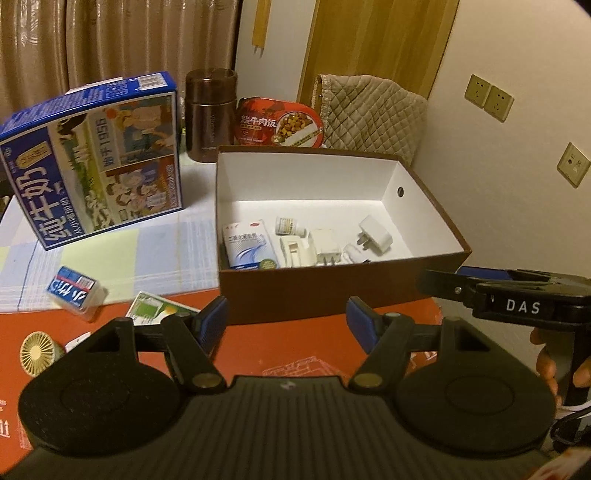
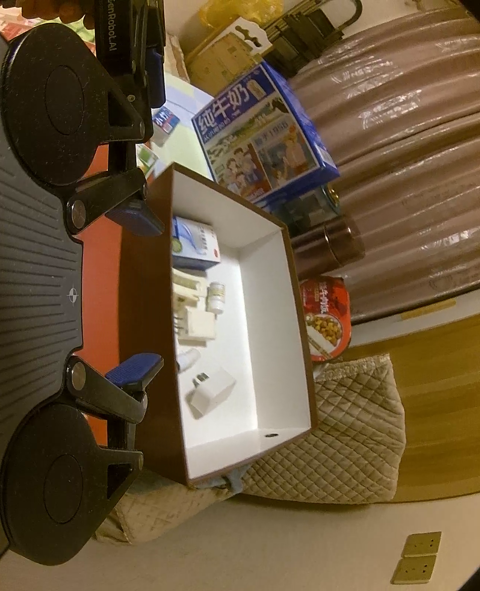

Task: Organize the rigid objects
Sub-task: 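Withdraw both tools from the storage box back over the mat, then grasp the mint-green handheld fan with the left tool while the right tool grasps the green-and-white medicine box, then lift the fan with the left tool while the right tool lifts the medicine box, then carry the fan and the medicine box over the storage box with both tools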

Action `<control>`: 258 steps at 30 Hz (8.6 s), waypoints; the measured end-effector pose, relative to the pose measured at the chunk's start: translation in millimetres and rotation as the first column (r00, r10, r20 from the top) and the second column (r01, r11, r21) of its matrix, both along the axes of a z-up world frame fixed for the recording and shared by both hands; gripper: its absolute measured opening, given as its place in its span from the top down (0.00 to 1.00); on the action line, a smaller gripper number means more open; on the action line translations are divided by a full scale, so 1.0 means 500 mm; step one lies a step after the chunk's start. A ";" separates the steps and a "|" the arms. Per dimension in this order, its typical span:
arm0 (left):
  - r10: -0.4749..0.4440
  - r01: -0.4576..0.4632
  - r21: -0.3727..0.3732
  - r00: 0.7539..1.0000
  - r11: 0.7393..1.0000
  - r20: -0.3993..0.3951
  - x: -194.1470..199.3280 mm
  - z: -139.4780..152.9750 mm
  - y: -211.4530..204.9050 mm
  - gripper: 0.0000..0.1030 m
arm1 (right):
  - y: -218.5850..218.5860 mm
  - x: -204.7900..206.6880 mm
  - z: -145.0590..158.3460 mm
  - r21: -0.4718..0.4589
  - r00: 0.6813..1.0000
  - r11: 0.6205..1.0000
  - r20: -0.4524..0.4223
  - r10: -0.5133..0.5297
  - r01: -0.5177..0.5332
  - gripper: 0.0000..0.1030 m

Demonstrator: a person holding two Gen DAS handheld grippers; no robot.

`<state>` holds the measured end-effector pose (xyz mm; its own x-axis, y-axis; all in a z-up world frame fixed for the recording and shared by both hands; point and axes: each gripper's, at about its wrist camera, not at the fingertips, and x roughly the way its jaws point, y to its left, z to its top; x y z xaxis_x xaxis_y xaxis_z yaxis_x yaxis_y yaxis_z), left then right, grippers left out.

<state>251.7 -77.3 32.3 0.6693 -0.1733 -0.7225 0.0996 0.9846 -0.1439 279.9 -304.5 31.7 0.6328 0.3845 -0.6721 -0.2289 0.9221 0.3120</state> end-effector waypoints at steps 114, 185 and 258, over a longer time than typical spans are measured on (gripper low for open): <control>0.389 -0.358 0.164 0.887 0.919 -0.249 -0.087 -0.300 0.467 0.72 | 0.487 0.022 -0.309 -0.222 0.911 0.884 -0.133 0.392 -0.412 0.49; 0.397 -0.363 0.175 0.884 0.915 -0.246 -0.211 -0.291 0.394 0.56 | 0.441 -0.118 -0.303 -0.257 0.884 0.846 -0.121 0.452 -0.468 0.49; 0.194 -0.192 0.121 0.981 0.974 -0.004 -0.134 -0.115 0.245 0.58 | 0.337 -0.105 -0.144 -0.195 0.935 0.926 0.081 0.345 -0.325 0.49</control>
<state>184.8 45.3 -25.0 0.6704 0.0464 -0.7405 -0.0952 0.9952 -0.0238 227.6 -135.9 -40.2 0.5627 0.4695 -0.6804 -0.5579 0.8230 0.1066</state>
